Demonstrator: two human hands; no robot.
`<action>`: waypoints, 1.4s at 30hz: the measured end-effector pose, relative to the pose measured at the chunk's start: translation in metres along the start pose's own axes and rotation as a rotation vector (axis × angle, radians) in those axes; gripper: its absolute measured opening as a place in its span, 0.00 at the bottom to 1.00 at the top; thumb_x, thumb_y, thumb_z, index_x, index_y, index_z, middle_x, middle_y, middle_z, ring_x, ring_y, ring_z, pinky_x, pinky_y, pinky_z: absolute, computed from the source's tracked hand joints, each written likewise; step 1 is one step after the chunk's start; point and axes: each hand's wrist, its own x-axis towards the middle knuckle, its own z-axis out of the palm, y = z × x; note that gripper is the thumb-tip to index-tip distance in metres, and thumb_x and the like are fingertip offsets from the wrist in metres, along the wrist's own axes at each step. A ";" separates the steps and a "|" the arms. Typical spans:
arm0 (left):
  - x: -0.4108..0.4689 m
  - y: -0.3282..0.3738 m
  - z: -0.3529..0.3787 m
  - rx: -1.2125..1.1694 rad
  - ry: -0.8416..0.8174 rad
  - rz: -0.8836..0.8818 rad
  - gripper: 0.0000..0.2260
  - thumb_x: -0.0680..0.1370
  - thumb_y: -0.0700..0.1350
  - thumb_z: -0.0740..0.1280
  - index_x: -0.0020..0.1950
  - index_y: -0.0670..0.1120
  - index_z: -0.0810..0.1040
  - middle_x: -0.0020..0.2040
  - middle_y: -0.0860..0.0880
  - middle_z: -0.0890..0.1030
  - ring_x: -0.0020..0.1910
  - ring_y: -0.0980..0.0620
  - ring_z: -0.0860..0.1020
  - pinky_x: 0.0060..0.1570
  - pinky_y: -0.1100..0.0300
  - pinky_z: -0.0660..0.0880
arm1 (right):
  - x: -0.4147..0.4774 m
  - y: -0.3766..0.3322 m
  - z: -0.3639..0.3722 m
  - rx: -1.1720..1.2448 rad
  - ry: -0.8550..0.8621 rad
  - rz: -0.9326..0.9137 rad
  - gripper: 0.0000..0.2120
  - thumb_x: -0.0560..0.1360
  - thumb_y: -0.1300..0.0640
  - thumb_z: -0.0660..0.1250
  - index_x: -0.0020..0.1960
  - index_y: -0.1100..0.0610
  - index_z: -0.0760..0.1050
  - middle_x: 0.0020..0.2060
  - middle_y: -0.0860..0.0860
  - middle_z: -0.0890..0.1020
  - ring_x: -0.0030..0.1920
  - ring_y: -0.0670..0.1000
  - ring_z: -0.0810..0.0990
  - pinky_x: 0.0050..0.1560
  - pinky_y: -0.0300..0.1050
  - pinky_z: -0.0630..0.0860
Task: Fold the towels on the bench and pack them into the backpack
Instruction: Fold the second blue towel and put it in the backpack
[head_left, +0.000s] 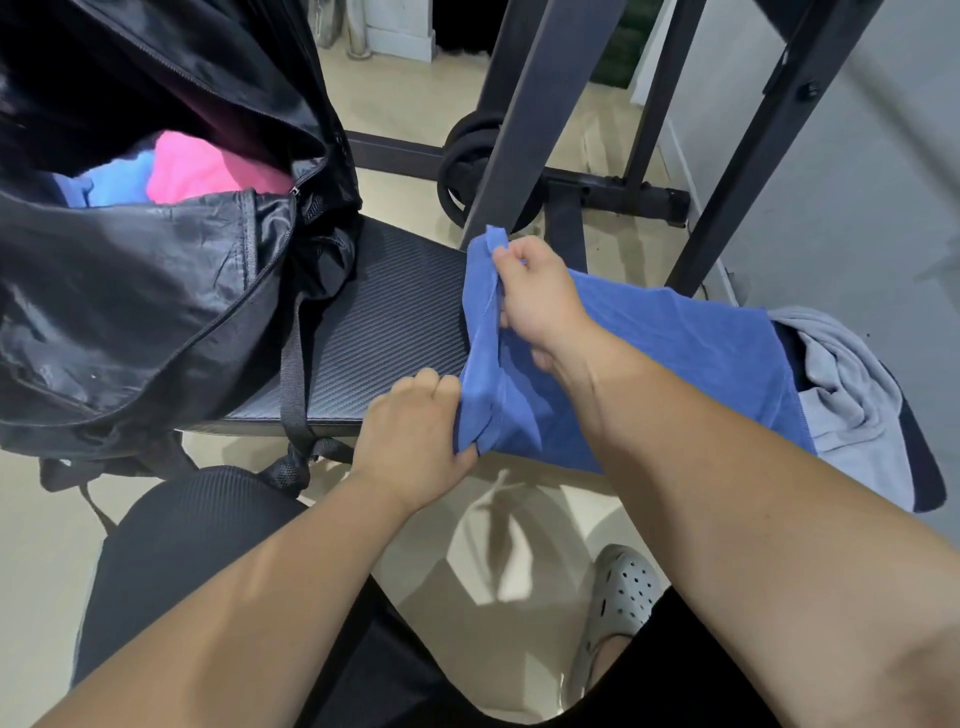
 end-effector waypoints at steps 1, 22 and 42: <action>0.000 0.001 -0.001 -0.040 0.021 0.010 0.17 0.69 0.58 0.70 0.43 0.49 0.67 0.42 0.50 0.73 0.41 0.44 0.76 0.36 0.55 0.66 | 0.003 -0.003 -0.002 0.031 0.012 0.023 0.11 0.82 0.52 0.58 0.42 0.52 0.67 0.34 0.48 0.70 0.35 0.50 0.66 0.40 0.50 0.68; 0.033 -0.068 -0.075 -0.655 0.264 -0.565 0.08 0.72 0.45 0.69 0.37 0.45 0.72 0.30 0.52 0.73 0.30 0.52 0.69 0.31 0.56 0.67 | 0.057 -0.047 0.053 0.467 -0.128 0.323 0.10 0.84 0.55 0.60 0.60 0.60 0.75 0.48 0.56 0.84 0.53 0.57 0.85 0.55 0.56 0.83; 0.024 -0.055 -0.010 -0.323 0.026 -0.181 0.04 0.72 0.50 0.68 0.43 0.50 0.78 0.38 0.51 0.80 0.40 0.45 0.77 0.38 0.52 0.74 | 0.064 0.027 0.048 -0.866 0.019 0.038 0.25 0.75 0.45 0.67 0.69 0.48 0.66 0.63 0.55 0.68 0.57 0.59 0.73 0.49 0.51 0.73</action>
